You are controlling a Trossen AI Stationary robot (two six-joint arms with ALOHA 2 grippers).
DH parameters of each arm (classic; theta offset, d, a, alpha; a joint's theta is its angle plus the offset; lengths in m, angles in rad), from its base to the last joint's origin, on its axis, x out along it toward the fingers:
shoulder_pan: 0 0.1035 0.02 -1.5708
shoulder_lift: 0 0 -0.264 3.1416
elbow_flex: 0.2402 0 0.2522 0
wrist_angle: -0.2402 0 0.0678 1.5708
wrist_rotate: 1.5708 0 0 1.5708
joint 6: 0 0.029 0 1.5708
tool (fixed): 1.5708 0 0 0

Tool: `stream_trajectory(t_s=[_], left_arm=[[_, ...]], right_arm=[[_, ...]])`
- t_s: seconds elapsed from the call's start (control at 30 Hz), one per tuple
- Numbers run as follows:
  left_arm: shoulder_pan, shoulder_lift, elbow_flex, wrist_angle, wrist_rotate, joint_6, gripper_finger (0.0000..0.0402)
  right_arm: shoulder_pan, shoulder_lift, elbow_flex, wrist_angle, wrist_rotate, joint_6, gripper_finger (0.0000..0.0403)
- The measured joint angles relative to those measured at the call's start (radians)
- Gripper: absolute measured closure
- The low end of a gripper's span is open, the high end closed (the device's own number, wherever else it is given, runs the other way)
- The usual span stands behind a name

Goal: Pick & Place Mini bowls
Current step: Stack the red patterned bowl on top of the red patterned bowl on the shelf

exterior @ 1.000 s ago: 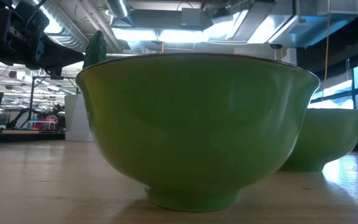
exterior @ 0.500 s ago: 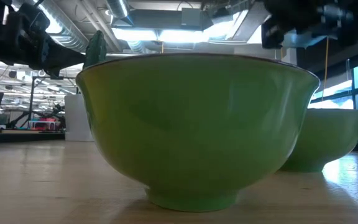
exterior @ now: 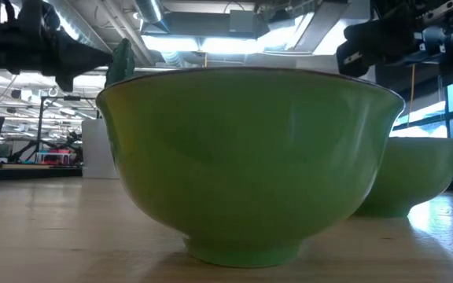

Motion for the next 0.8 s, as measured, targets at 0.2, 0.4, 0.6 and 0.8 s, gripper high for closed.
stream_trajectory(t_s=[0.2,0.4,0.6,0.8], left_arm=[[-0.015,0.007,0.035,0.024,0.027,-0.006,0.0398],[-0.064,0.075,0.080,0.021,0.097,-0.040,0.0398],[-0.121,0.295,0.224,0.022,0.118,-0.075,0.0398],[-0.173,0.636,0.445,-0.028,0.188,-0.078,0.0398]], right_arm=[[0.025,0.000,0.000,0.000,-0.001,0.000,0.0395],[0.054,0.000,0.000,-0.016,0.000,-0.002,0.0395],[0.087,0.000,0.000,-0.021,0.000,-0.017,0.0395],[0.089,0.000,0.000,-0.020,0.000,-0.019,0.0395]])
